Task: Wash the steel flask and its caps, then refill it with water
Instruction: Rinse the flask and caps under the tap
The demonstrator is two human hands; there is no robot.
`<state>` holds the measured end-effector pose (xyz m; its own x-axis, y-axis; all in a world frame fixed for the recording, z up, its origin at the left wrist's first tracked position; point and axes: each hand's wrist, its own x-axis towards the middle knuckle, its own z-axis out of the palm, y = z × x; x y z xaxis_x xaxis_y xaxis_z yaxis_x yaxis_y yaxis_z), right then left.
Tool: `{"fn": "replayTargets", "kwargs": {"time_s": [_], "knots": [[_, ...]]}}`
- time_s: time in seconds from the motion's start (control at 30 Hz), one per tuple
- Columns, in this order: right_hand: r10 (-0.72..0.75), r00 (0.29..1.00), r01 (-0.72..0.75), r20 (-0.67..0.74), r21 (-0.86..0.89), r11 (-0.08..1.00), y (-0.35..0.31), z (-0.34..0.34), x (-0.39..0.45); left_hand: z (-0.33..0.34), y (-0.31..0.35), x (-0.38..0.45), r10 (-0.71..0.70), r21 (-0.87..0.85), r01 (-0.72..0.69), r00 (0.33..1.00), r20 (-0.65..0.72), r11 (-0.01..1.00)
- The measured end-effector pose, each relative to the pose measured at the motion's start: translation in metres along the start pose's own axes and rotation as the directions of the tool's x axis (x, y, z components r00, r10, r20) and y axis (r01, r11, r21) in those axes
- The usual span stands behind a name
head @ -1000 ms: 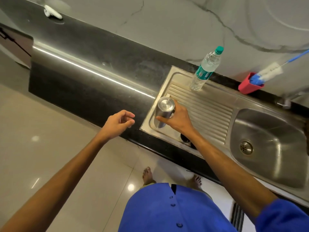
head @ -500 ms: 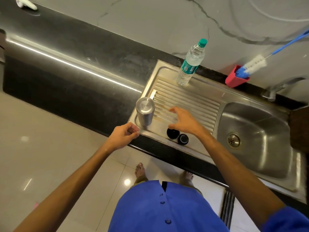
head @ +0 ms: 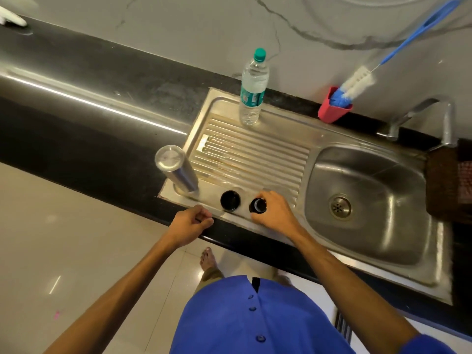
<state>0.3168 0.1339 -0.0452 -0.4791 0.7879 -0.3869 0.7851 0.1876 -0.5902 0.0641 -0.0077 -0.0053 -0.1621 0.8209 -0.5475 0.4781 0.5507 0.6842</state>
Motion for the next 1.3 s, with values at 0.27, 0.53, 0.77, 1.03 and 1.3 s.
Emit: {"fn": "replayTargets", "kwargs": {"time_s": [0.27,0.53,0.77,1.03,1.3], "knots": [[0.552,0.826,-0.385,0.114,0.829,0.405,0.151,-0.142,-0.011,0.124,0.136,0.036,0.259,0.003,-0.261,0.959,0.115,0.965],[0.633,0.722,-0.131,0.28,0.953,-0.273,0.248,-0.249,-0.002,0.228,0.266,0.121,0.308,-0.016,-0.308,0.946,0.104,0.951],[0.551,0.803,0.029,0.226,0.909,-0.415,0.262,-0.269,0.006,0.26,0.318,0.137,0.271,-0.017,-0.271,0.952,0.143,0.962],[0.545,0.833,-0.074,0.092,0.996,-0.054,0.257,-0.262,0.009,0.258,0.309,0.144,0.208,-0.055,-0.202,0.97,0.129,0.978],[0.284,0.931,-0.066,0.231,0.868,-0.492,0.267,-0.276,0.015,0.26,0.305,0.144,0.174,-0.086,-0.163,0.976,0.134,0.983]]}}
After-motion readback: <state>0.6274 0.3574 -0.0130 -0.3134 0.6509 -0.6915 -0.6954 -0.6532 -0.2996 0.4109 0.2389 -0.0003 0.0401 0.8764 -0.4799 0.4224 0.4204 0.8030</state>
